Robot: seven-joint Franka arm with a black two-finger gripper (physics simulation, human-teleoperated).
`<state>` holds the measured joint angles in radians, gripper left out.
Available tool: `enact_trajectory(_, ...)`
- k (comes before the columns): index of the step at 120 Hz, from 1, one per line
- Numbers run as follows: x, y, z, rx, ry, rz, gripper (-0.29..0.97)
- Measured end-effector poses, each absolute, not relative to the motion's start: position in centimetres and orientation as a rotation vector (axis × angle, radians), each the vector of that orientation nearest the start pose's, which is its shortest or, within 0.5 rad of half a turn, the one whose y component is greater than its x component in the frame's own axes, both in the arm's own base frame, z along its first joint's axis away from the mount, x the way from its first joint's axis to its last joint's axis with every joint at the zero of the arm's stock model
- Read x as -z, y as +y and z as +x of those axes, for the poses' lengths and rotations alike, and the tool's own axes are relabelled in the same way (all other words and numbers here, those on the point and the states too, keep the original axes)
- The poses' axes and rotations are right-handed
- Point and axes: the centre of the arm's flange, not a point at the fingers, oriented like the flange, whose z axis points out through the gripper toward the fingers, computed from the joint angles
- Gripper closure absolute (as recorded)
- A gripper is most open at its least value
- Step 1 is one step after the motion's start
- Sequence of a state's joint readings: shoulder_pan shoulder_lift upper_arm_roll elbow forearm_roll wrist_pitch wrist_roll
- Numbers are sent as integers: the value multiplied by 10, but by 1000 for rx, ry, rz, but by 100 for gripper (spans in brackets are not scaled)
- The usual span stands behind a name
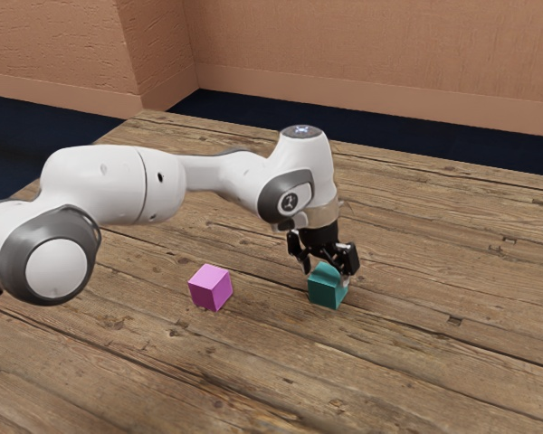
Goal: Pick up the blue block with one arm, and put the blue block on the pink block with one arm
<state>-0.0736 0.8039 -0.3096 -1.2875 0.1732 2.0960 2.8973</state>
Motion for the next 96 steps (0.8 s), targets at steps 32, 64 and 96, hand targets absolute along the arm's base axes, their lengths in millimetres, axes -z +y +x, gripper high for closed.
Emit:
enact_trajectory(32, -281, -218, 717, 123, 3116, 200, 0)
enact_trajectory(64, -273, -218, 719, 129, 3120, 196, 0)
enact_trajectory(96, -273, -218, 719, 129, 3122, 195, 0)
